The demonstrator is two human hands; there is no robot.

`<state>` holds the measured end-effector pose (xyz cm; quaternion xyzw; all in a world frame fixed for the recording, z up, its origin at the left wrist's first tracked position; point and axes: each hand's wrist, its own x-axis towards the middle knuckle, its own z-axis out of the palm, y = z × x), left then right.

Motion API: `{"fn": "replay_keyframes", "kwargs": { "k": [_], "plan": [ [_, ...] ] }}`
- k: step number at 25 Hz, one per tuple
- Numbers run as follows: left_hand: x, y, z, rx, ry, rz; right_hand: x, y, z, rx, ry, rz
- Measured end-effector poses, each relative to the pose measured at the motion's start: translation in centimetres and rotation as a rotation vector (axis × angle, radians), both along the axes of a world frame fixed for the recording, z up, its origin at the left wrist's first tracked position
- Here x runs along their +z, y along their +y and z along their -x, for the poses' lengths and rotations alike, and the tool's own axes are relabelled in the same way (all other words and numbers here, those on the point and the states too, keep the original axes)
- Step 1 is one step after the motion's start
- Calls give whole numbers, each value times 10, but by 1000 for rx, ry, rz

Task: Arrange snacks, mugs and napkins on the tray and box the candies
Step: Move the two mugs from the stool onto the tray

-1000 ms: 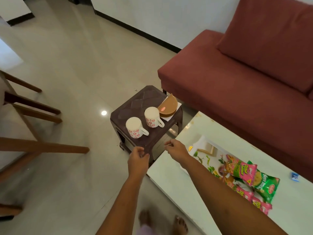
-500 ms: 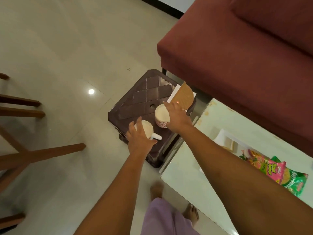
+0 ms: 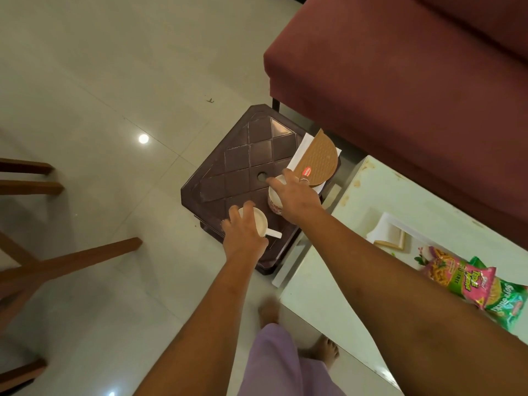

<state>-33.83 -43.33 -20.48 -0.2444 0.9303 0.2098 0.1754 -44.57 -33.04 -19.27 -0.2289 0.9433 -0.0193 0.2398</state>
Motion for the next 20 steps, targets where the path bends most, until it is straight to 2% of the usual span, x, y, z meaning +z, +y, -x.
{"fn": "replay_keyframes", "kwargs": {
  "k": [4,9,13,20],
  "plan": [
    [6,-2,1,-34,-6,9,0,3,-3,-41,7,37],
    [19,6,-2,-127,1,9,7,39,-38,-287,-18,169],
    [29,47,1,-272,3,-22,13,105,-73,-507,-26,202],
    [28,161,6,-551,-4,-109,16,243,-97,-845,-31,129]
  ]
}}
